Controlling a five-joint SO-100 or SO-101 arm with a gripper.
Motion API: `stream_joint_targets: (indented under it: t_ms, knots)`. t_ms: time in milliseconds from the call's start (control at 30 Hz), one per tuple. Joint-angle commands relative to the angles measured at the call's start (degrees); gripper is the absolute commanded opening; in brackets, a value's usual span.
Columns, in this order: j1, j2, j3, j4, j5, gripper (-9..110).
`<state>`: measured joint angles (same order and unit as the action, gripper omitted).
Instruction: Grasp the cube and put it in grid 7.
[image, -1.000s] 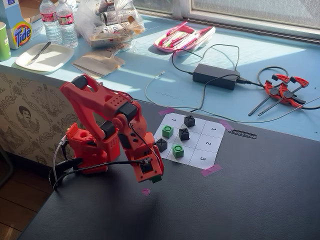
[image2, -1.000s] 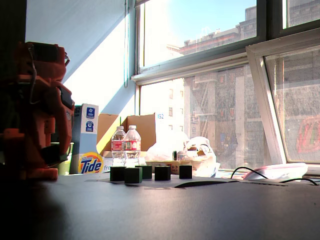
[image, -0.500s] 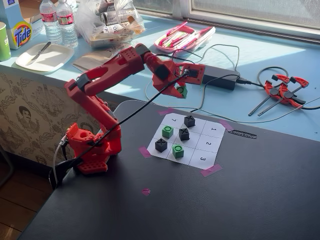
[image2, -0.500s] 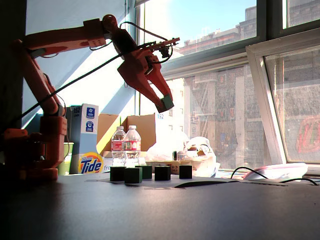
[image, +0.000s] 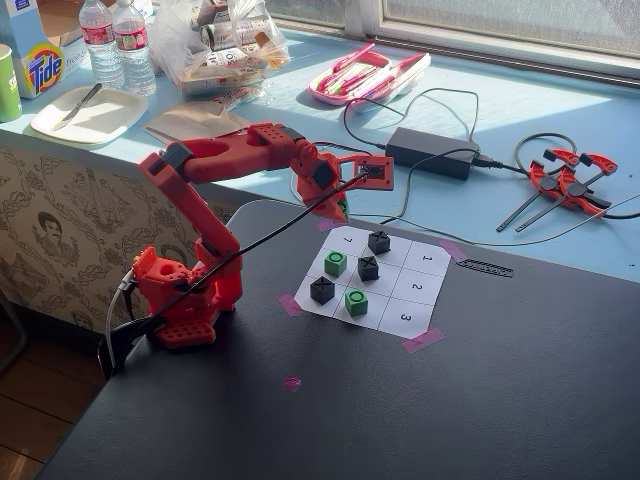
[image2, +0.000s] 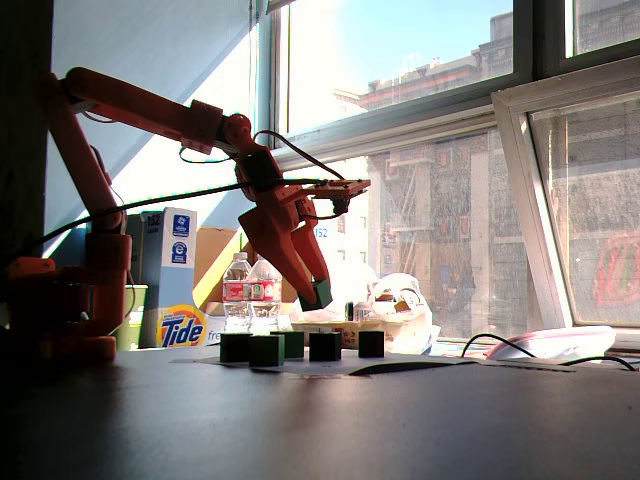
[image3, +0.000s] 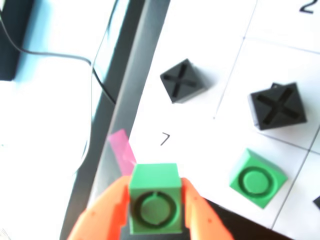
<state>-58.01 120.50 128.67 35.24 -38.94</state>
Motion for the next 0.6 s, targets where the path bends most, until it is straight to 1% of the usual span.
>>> stream_joint_targets:
  t_ms: [0, 200, 333, 567]
  knots:
    - [-0.09, -0.97, 3.52, -6.15, 0.35, 0]
    - [0.09, -5.98, 5.54, -15.21, 2.20, 1]
    - [0.00, -10.99, 0.62, -14.94, 4.22, 2]
    - [-0.44, -19.34, -9.23, -12.30, 6.06, 1]
